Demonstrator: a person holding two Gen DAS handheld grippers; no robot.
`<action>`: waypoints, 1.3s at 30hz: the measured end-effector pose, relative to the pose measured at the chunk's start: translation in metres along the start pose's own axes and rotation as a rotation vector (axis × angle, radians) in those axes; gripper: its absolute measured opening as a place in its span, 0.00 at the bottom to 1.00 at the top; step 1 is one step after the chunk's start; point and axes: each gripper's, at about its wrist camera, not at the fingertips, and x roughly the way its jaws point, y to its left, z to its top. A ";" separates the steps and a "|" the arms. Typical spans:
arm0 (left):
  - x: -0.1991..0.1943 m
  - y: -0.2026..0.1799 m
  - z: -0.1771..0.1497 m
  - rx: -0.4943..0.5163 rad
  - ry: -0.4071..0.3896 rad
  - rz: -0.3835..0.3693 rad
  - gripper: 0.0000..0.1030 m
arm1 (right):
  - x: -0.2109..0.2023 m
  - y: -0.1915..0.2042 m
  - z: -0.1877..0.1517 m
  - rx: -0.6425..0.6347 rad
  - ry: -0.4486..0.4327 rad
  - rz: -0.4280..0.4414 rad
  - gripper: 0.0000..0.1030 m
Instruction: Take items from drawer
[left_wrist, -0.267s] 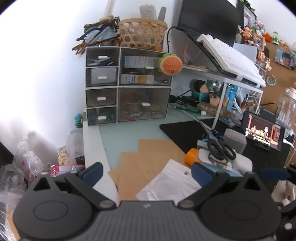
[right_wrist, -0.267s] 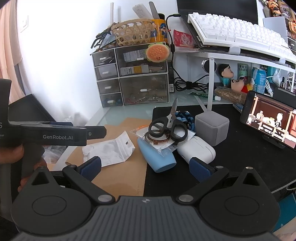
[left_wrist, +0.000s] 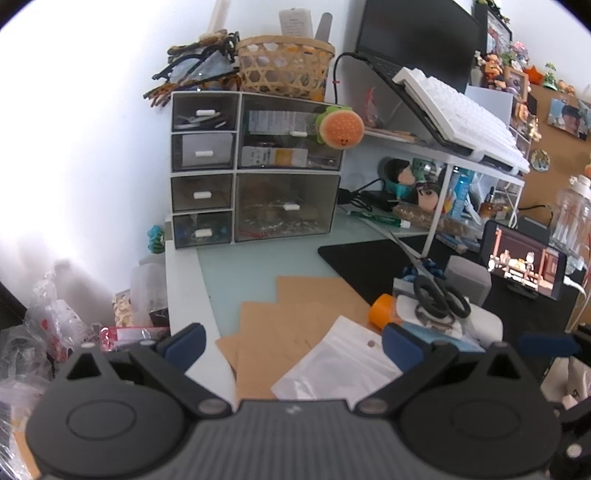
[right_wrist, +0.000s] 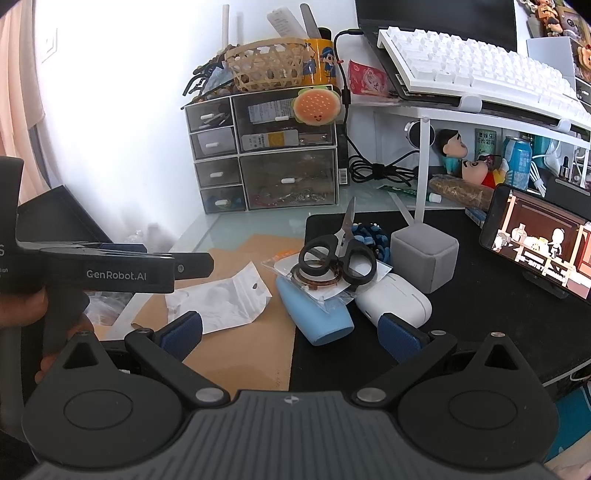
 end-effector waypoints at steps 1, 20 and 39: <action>0.000 0.000 0.000 -0.001 0.000 0.000 1.00 | 0.000 0.000 0.000 -0.001 0.001 0.000 1.00; -0.006 -0.004 -0.001 -0.005 -0.008 -0.003 1.00 | -0.002 0.005 0.002 -0.023 -0.006 -0.009 1.00; -0.005 0.001 0.000 -0.019 -0.018 0.006 1.00 | -0.004 0.003 0.000 -0.027 -0.003 0.018 1.00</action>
